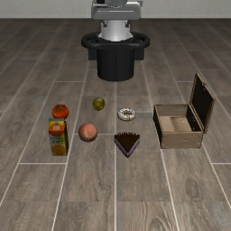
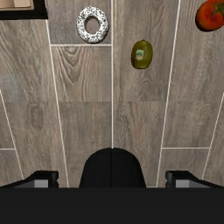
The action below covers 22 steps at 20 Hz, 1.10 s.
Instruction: Pick up the cake and place it in the box
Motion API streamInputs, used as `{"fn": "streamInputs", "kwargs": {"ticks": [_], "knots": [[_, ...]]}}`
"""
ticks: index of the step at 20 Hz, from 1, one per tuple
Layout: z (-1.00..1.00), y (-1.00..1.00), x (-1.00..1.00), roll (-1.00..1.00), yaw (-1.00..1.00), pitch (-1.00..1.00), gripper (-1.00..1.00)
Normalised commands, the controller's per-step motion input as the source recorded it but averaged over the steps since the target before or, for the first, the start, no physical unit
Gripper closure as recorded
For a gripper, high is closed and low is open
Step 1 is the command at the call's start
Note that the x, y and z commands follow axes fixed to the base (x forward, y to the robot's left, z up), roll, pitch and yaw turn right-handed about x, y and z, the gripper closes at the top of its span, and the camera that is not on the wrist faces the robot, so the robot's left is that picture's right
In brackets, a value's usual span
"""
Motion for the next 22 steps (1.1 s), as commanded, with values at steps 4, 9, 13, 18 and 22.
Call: {"fn": "streamInputs", "kwargs": {"ticks": [4, 9, 13, 18, 22], "knots": [[0.00, 0.00, 1.00, 0.00, 0.00, 0.00, -1.00], [0.00, 0.00, 1.00, 0.00, 0.00, 0.00, -1.00], [0.00, 0.00, 1.00, 0.00, 0.00, 0.00, -1.00], [0.00, 0.00, 1.00, 0.00, 0.00, 0.00, -1.00], [0.00, 0.00, 1.00, 0.00, 0.00, 0.00, -1.00]]}}
